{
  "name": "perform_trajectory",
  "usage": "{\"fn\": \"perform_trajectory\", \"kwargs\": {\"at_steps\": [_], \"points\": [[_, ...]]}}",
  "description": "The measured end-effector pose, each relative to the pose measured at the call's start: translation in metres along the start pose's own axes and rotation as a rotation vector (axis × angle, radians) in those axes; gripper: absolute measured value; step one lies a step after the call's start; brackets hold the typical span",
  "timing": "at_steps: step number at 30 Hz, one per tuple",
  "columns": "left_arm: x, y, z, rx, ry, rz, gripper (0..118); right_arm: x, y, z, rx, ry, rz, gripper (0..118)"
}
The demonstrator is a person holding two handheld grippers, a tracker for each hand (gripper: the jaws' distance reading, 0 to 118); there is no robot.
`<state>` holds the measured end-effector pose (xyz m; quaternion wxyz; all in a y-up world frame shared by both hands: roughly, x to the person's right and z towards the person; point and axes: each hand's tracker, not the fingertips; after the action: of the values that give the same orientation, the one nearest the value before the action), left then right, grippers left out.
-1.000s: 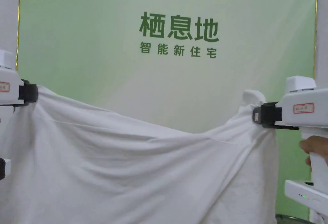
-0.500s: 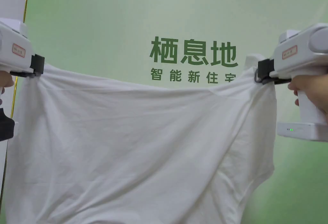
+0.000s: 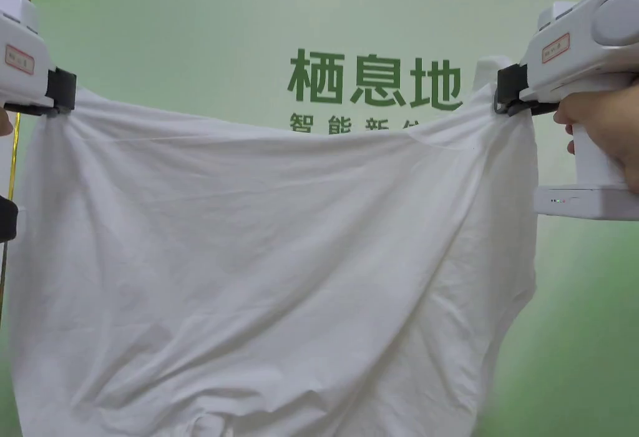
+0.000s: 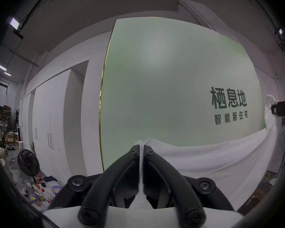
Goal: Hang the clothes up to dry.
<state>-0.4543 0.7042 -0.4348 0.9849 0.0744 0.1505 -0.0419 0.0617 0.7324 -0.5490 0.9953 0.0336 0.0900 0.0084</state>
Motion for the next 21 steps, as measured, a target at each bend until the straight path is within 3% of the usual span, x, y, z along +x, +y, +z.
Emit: {"fn": "perform_trajectory", "kwargs": {"at_steps": [5, 12, 18, 21], "points": [[0.013, -0.036, 0.03, -0.059, -0.037, -0.049, 2, 0.012, -0.048, 0.013, -0.107, 0.028, 0.026, 11], [0.033, -0.087, 0.1, -0.185, -0.113, -0.123, 2, 0.044, -0.115, 0.057, -0.2, 0.051, -0.012, 11], [0.048, -0.138, 0.167, -0.206, -0.155, -0.178, 2, 0.068, -0.173, 0.112, -0.274, 0.081, 0.014, 11], [0.053, -0.17, 0.194, -0.252, -0.192, -0.18, 2, 0.075, -0.205, 0.14, -0.333, 0.101, 0.065, 11]]}}
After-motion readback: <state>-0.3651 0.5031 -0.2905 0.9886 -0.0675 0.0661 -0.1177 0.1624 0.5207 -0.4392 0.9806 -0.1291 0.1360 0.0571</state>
